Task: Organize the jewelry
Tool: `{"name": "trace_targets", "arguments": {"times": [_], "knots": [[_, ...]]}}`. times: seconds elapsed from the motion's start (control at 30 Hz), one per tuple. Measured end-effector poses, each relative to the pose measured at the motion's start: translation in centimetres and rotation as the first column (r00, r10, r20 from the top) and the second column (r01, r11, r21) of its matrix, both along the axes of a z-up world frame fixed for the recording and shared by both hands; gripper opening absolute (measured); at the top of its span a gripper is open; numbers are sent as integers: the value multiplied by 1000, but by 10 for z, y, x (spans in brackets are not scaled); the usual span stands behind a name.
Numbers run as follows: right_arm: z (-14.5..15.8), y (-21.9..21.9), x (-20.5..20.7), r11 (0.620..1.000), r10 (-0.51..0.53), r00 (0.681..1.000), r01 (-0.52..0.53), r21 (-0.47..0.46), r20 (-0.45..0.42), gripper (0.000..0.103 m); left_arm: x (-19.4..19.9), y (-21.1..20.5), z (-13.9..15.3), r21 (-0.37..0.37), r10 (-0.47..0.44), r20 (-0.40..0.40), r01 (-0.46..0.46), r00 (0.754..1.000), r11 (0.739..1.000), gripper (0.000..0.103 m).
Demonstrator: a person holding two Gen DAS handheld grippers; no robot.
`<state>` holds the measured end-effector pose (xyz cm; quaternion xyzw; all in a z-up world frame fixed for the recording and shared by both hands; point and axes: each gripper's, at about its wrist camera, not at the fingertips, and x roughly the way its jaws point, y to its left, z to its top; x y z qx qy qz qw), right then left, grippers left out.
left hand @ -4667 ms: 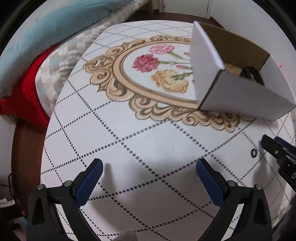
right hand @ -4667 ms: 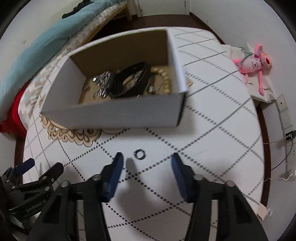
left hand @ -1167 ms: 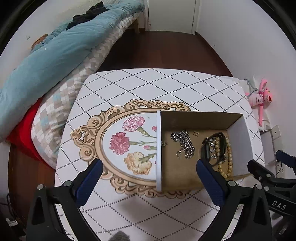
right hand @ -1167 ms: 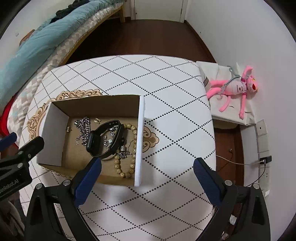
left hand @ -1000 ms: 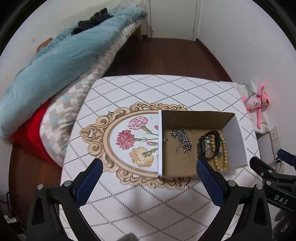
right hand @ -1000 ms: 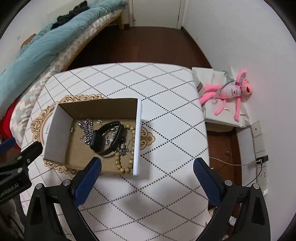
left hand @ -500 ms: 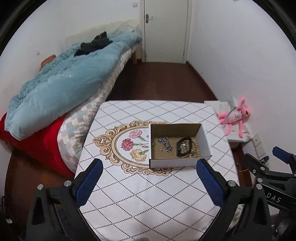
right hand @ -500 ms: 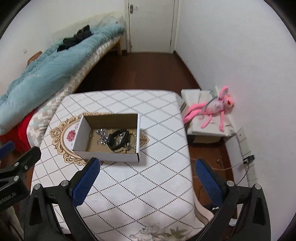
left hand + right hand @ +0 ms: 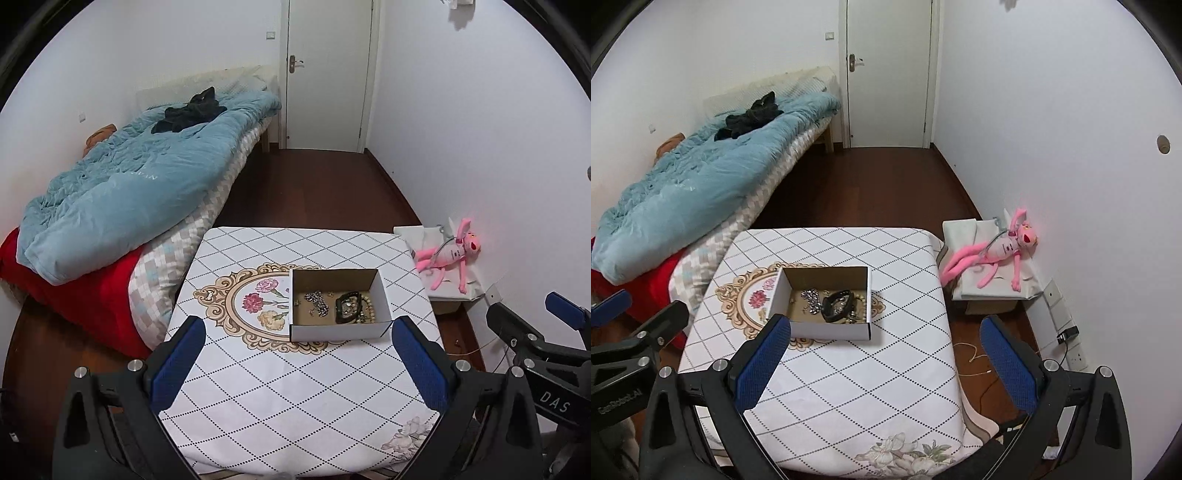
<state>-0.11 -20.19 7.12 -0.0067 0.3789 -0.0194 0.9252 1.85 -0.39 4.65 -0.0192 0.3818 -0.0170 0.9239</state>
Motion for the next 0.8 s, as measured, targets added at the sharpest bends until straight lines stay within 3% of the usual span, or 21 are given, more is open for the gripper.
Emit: {"name": "trace_targets", "arguments": {"times": [0.33, 0.8], "knots": [[7, -3, 4, 1000, -19, 1000, 19, 2, -7, 103, 14, -4, -4, -4, 4, -47, -4, 999, 1000, 103], [-12, -3, 77, 1000, -20, 994, 19, -14, -106, 103, 76, 1, -23, 2, 26, -173, -26, 985, 1000, 103]]}}
